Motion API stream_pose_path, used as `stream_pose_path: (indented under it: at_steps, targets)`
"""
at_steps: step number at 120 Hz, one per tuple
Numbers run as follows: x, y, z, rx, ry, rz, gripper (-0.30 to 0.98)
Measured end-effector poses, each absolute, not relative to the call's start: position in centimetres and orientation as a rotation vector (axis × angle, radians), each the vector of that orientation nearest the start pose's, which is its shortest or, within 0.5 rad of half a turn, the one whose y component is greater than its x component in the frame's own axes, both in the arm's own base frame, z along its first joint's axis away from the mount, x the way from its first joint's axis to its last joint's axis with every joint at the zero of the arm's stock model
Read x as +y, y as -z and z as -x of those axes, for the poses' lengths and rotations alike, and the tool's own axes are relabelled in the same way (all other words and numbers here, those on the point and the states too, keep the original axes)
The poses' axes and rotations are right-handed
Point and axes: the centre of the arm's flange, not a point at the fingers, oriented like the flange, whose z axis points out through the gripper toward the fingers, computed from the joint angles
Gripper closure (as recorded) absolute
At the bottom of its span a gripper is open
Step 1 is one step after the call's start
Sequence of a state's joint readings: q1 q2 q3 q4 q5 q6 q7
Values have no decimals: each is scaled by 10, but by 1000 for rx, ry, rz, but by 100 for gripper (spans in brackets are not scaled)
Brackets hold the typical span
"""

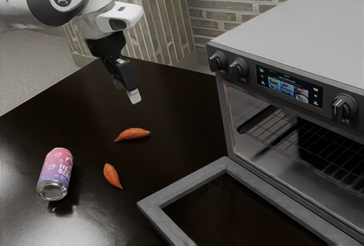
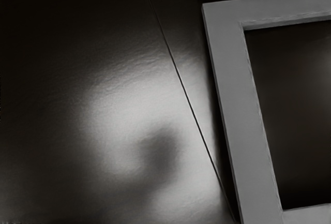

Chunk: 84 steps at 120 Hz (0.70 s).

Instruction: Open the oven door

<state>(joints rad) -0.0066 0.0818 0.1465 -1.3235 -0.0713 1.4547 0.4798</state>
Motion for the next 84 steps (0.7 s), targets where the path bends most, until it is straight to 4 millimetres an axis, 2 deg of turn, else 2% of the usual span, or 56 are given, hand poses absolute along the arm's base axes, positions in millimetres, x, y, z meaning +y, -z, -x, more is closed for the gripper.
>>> stream_pose_path:
  at_steps: [36,84]
  targets:
    - [69,-687,-562,354,121,3161,0]
    - [69,-687,-562,205,121,3178,0]
